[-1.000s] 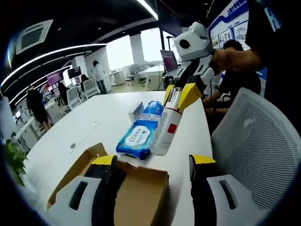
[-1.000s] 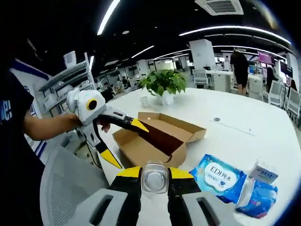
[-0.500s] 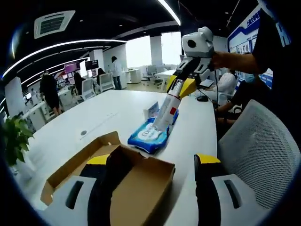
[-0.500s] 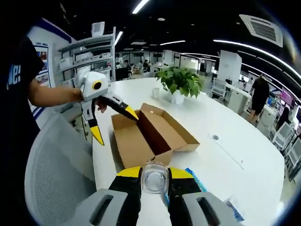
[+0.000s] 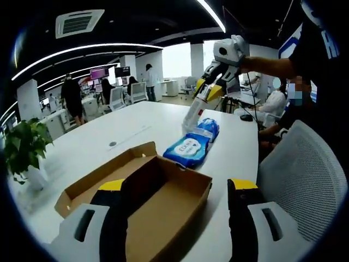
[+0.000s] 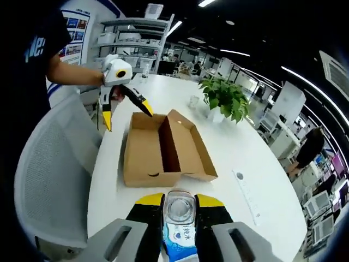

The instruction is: Operate the shoe box by opening the lid, removing the specified soft item, and placing it in the target area until the item is outside and the box remains undamaged.

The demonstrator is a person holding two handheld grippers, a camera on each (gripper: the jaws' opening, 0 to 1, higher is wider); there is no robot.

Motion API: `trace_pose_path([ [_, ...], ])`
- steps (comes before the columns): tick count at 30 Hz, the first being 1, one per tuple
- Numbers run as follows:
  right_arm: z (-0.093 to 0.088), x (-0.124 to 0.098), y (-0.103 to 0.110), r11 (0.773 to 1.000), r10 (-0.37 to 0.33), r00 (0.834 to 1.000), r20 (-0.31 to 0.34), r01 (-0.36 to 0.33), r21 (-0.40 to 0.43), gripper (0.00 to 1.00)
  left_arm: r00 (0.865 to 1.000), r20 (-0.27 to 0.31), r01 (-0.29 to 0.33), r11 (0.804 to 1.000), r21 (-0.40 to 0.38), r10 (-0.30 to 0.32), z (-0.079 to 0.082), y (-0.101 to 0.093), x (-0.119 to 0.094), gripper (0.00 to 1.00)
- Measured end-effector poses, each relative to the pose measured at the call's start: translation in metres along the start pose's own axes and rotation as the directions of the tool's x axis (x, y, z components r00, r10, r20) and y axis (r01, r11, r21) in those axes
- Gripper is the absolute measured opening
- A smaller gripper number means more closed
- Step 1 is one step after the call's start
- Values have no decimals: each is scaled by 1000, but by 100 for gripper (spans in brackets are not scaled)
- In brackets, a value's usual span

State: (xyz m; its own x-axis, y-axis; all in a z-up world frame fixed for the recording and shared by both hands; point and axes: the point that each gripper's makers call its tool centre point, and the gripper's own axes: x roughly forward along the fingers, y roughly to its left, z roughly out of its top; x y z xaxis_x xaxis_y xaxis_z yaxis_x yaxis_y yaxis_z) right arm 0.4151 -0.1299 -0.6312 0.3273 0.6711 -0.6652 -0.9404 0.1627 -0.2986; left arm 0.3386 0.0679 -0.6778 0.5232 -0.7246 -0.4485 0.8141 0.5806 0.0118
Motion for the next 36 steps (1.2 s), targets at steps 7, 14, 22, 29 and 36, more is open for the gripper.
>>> trace_pose_path([
  [7,-13,12,-26,999,3,999,-41,-5,-51,17,999,5,-46,999,-20,46,-3,10,-16,84],
  [14,-34,27,-42,996,27,996,-87,-34,-80,17,996,12,-92,995,-42,93,-6,15,-26,91],
  [22,-57,43,-56,993,44,990,-137,-59,-105,17,992,9,-127,990,-62,128,-11,20,-32,97],
  [29,-79,59,-62,986,68,978,-196,-95,-133,17,989,0,-148,987,-67,148,-16,22,-38,100],
  [36,-96,73,-65,983,90,967,-238,-125,-135,17,986,1,-165,983,-79,166,-18,23,-43,100],
])
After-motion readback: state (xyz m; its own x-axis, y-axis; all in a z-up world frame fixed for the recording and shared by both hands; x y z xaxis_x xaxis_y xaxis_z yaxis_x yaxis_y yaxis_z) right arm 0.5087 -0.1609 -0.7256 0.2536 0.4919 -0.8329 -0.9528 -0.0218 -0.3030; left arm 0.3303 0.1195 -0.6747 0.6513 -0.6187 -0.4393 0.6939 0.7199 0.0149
